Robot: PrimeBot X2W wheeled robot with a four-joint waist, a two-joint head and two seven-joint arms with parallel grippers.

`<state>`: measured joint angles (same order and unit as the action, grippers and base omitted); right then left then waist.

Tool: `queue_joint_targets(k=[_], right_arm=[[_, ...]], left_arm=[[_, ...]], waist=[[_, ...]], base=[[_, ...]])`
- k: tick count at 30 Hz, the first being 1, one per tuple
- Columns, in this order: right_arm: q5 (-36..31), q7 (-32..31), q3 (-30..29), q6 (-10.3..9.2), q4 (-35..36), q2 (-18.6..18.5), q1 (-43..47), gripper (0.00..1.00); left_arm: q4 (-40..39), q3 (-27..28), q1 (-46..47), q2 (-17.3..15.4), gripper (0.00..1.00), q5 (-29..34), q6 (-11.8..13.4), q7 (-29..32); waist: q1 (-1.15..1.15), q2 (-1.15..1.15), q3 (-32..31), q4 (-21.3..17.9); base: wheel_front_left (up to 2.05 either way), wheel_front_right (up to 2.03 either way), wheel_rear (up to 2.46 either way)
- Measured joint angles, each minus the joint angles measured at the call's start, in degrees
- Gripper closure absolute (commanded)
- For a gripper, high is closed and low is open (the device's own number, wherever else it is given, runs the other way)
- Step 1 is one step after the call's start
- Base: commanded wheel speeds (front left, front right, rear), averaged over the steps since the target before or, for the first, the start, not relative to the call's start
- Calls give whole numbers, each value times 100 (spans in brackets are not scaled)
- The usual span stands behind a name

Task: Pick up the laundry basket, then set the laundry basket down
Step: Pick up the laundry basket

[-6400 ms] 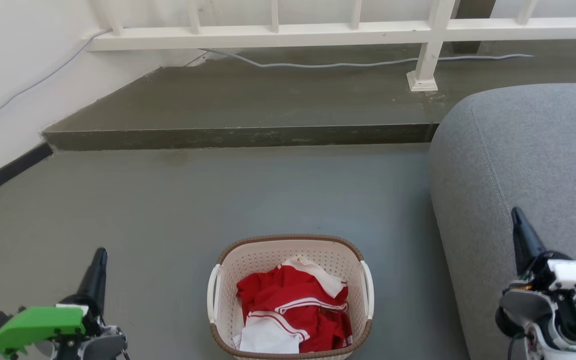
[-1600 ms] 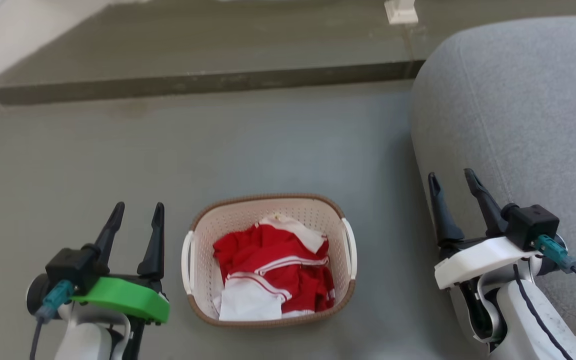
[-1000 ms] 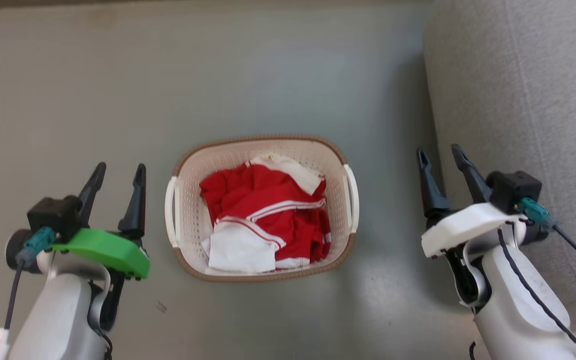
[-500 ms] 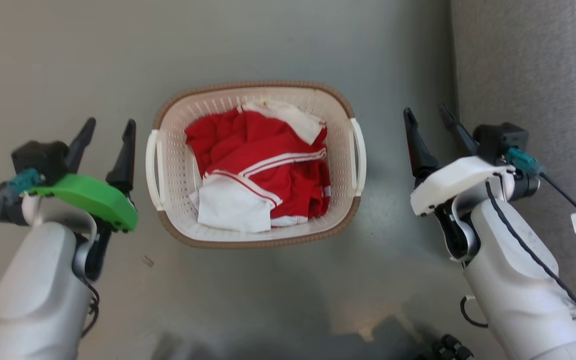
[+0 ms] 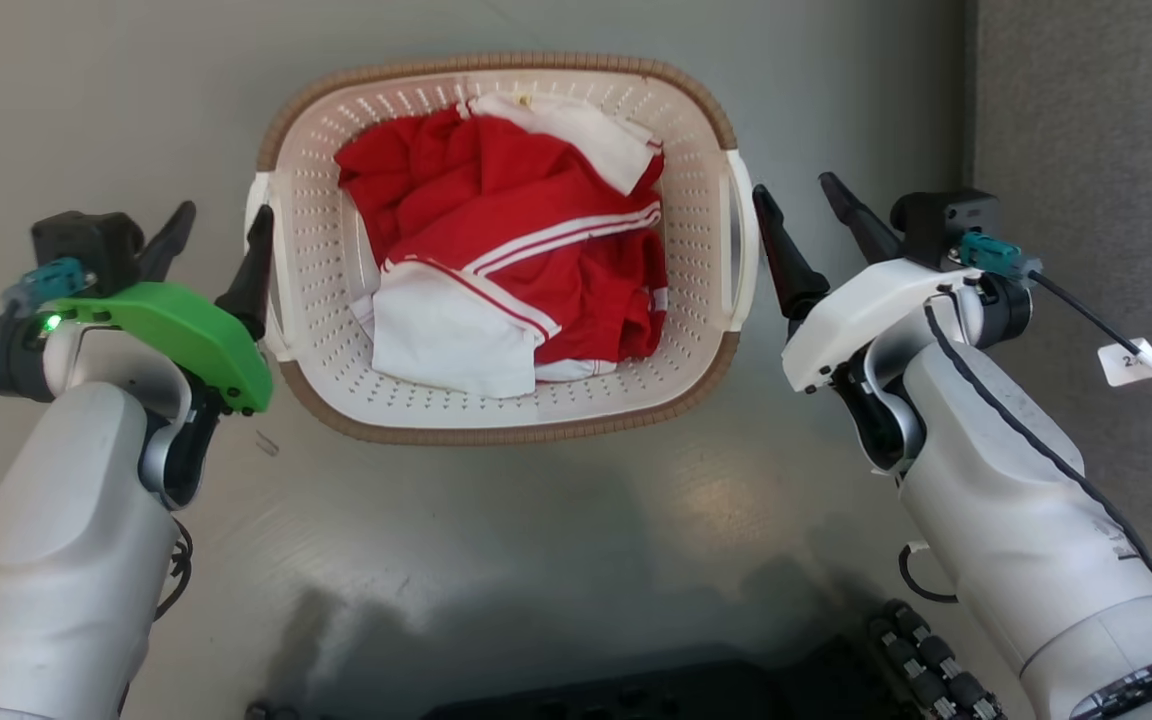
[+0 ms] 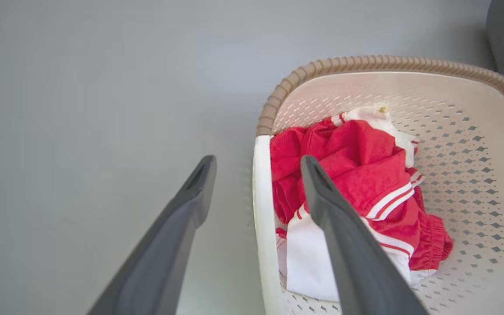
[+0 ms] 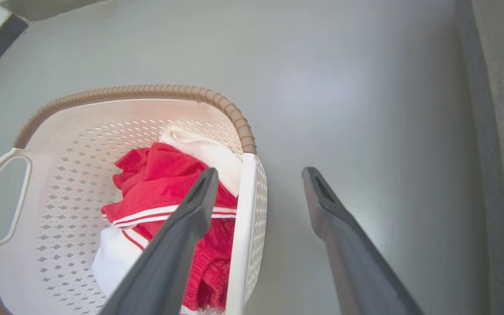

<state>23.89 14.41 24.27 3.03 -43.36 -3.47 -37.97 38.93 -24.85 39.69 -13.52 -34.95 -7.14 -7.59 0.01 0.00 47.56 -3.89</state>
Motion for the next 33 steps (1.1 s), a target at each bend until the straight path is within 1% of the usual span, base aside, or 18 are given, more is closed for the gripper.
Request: queue_joint_targets(k=[8,14,22,23,24,25,26,27,33], right_arm=[[504,-129,488,96,-387,-3,-292,0],[780,-301,791,93,-616,-8,-563,0],[1017,-311,1058,46,-799,-11,-884,0],[1060,-311,1093,45,-821,-12,-906,15],[1092,-311,1125,42,-843,-11,-919,51],[1124,-311,1162,41,-870,-11,-937,66],[1156,-311,1196,40,-899,-11,-960,100],[1187,-311,1224,40,-920,-12,-979,100],[1448,-309,1350,-15,-1036,-4,-1032,100]], left_arm=[[299,-419,207,23,0,-336,-1,270],[377,-662,468,23,0,-576,-1,454],[492,-937,721,30,0,-767,-1,503],[500,-977,736,29,9,-808,-1,503],[505,-1016,743,29,33,-850,-1,503],[513,-1047,748,29,64,-898,-1,503],[522,-1069,756,30,86,-956,-1,502],[527,-1092,769,29,100,-998,-1,502],[590,-1277,816,43,100,-1239,14,498]], waist=[[0,0,360,15],[0,0,565,27],[0,0,776,77],[0,0,787,84],[0,0,795,90],[0,0,802,95],[-1,0,807,98],[-1,0,810,102],[-1,0,790,120]], base=[[0,0,0],[0,0,0],[0,0,0],[0,0,0],[0,0,0],[0,0,0],[0,0,0],[0,0,0],[0,0,0]])
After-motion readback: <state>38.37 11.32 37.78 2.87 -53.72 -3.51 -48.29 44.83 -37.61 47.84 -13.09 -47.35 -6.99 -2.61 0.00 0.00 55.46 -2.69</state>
